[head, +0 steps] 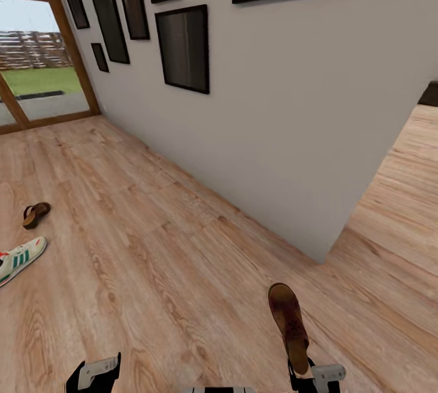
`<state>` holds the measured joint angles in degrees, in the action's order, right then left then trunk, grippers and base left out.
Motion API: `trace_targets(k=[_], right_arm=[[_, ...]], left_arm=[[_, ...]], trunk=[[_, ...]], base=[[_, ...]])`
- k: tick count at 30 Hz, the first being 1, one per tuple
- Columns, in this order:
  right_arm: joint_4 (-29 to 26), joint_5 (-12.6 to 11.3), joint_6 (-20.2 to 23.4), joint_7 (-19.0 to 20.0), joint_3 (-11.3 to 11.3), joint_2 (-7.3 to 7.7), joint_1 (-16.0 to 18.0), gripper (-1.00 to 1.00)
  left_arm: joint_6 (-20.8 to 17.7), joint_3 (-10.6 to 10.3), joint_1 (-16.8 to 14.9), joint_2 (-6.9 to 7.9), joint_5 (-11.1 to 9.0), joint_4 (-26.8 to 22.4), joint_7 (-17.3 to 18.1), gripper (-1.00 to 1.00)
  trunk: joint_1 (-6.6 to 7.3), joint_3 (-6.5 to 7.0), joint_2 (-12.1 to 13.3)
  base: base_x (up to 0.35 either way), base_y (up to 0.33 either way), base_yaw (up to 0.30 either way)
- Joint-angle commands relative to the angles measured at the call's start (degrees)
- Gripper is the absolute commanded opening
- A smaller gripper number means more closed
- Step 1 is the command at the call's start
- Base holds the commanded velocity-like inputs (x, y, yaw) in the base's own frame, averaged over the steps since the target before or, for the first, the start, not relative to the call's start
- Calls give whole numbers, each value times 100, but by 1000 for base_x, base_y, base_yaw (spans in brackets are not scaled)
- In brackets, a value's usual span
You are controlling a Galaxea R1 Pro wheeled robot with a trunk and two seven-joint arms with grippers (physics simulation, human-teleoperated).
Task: Pick up the two gym shoes and the two sandals from the corridor floor and place them onto the hallstand (shoe rack) in the corridor, making sure they are on the rack and not on the floor. Arrange them so the two gym shoes are next to each other and the two sandals are next to each other.
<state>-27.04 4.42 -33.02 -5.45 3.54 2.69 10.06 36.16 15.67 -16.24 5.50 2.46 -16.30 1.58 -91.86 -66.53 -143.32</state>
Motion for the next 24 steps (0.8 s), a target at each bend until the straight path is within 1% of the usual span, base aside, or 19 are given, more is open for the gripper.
trace_targets(k=[1,6,8,9,10,14,16,24], right_arm=[[24,26,-9,-53,28,4,5,-100],[61,24,-11,-53,-13,4,5,-100],[67,26,-11,-53,-126,4,5,-100],[71,29,-7,-53,-283,3,5,-100],[73,30,-6,-53,-388,3,5,-100],[75,33,-3,-51,-556,-2,5,-100],[77,38,-3,-47,-593,-5,5,-100],[84,41,-3,-47,-600,-5,5,-100]], left_arm=[[98,39,-2,0,27,60,17,100],[232,47,-2,5,27,152,12,100],[246,44,-2,8,27,161,10,100],[253,43,-2,13,27,166,10,100],[255,42,-2,16,27,168,9,100],[263,42,-2,20,27,177,9,100],[268,41,-2,21,27,203,9,100],[271,42,-2,15,27,255,9,100]], trunk=[[1,-4,-2],[1,-4,-2],[1,-4,-2],[1,-4,-2],[1,-4,-2],[1,-4,-2],[1,-4,-2],[1,-4,-2]], base=[[0,0,-300],[0,0,-300],[0,0,-300],[0,0,-300],[0,0,-300],[0,0,-300],[0,0,-300],[0,0,-300]])
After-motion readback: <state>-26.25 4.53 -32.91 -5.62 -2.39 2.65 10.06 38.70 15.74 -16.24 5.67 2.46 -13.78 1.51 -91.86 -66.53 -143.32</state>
